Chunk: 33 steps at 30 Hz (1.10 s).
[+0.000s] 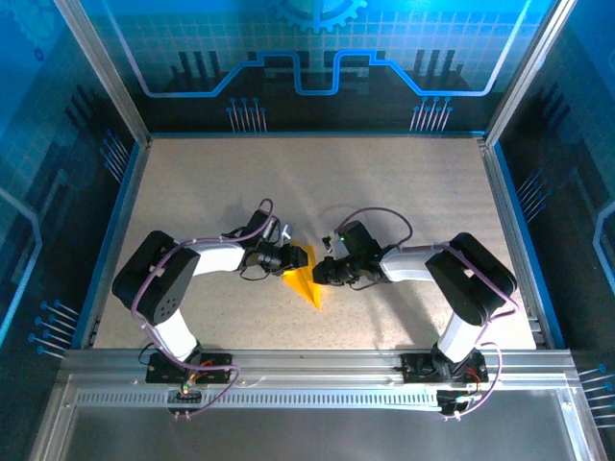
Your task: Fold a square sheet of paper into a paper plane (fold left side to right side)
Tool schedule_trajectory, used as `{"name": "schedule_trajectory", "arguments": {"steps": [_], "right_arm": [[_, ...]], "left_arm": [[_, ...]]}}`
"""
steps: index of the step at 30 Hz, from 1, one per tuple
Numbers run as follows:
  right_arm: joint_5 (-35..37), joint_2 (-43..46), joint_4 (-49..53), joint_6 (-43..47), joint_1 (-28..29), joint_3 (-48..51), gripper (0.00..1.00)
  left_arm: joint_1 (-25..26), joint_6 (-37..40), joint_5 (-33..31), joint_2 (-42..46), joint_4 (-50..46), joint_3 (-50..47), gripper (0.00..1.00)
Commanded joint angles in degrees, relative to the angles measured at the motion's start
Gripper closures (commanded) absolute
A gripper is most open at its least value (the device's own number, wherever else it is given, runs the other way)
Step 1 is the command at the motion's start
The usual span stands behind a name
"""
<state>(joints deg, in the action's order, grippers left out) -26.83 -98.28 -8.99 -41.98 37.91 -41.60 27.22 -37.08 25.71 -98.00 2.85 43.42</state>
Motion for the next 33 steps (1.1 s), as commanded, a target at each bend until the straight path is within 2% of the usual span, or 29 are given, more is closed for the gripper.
{"name": "schedule_trajectory", "arguments": {"steps": [1, 33], "right_arm": [[2.0, -0.5, 3.8, 2.0, 0.4, -1.5, 0.85], [6.6, -3.6, 10.3, 4.8, 1.4, -5.0, 0.86]], "left_arm": [[0.6, 1.9, -2.2, -1.7, -2.6, 0.6, 0.58], [1.1, 1.9, -2.4, -1.8, -3.1, 1.4, 0.58]]}}
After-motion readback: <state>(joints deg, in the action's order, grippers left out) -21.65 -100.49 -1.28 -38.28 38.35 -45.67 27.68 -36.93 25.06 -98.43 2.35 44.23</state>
